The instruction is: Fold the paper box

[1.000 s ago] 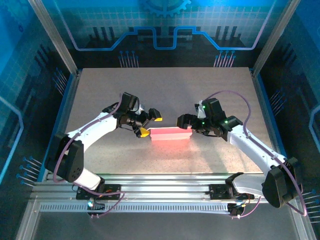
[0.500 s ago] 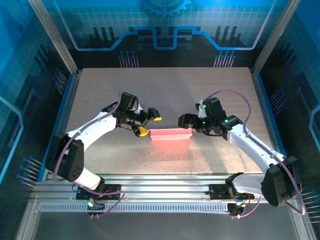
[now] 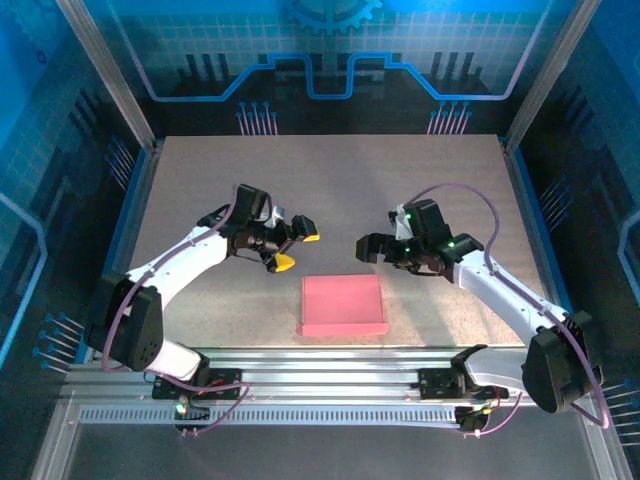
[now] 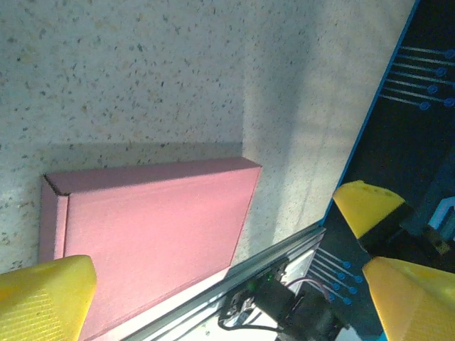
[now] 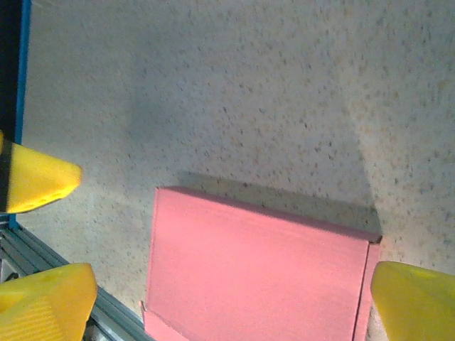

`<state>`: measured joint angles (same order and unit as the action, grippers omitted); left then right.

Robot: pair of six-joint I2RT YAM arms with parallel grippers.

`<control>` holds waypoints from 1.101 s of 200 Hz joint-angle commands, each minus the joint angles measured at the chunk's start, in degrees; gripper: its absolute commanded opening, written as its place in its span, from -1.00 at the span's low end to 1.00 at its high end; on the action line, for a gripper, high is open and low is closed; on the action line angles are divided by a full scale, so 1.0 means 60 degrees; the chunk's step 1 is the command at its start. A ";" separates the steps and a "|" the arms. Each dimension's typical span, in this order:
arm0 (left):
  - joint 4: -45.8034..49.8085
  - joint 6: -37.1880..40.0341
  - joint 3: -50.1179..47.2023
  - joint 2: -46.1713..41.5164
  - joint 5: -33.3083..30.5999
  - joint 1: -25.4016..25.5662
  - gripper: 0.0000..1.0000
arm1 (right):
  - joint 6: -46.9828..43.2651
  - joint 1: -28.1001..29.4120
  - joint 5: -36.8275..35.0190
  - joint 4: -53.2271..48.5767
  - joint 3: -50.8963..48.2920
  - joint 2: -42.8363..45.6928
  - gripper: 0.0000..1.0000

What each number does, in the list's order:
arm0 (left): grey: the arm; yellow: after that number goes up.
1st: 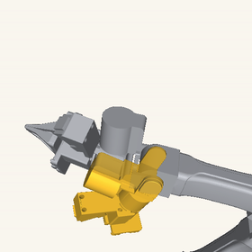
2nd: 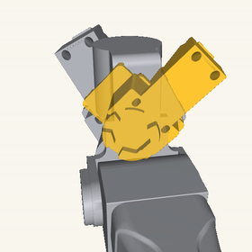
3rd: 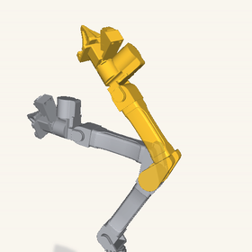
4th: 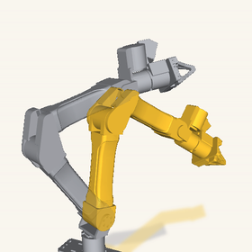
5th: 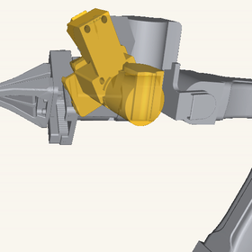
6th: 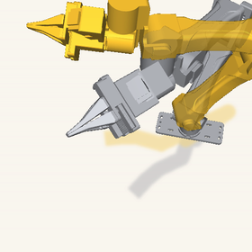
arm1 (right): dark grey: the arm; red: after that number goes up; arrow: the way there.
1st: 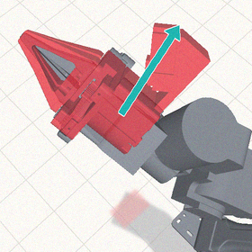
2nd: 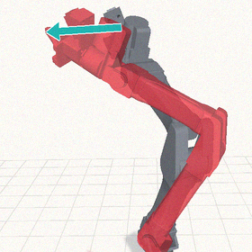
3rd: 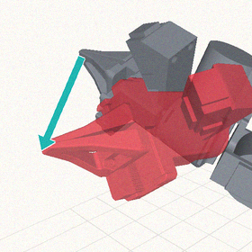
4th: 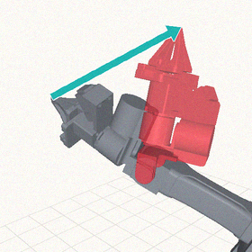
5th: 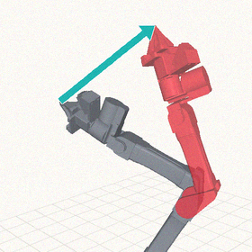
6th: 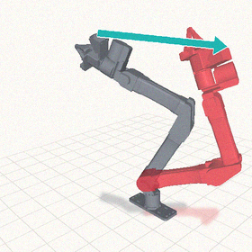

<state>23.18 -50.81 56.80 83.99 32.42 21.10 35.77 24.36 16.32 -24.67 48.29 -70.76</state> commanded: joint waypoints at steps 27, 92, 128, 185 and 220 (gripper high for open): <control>0.1343 0.0922 -0.0784 -0.0808 -0.0660 0.0799 0.99 | -0.0477 0.0411 0.0483 -0.0780 -0.0690 0.0087 1.00; 0.0828 0.0814 -0.1874 -0.1370 -0.0809 0.1942 0.99 | -0.0441 0.0845 0.1040 -0.1455 -0.1843 0.0757 1.00; 0.0649 0.0950 -0.2067 -0.1156 -0.0715 0.2126 0.99 | -0.0430 0.0892 0.1262 -0.1540 -0.2315 0.0983 1.00; 0.0048 0.0937 -0.2180 -0.0489 -0.0816 0.2254 0.99 | -0.0410 0.0949 0.1660 -0.0926 -0.2555 0.0782 1.00; -0.0214 0.0902 -0.2142 -0.0148 -0.0835 0.2314 0.99 | -0.0373 0.0964 0.1667 -0.0631 -0.2596 0.0524 1.00</control>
<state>23.68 -46.15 44.75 81.71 27.83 34.48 33.41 29.36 24.75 -30.02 33.61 -66.59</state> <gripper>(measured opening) 0.994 0.999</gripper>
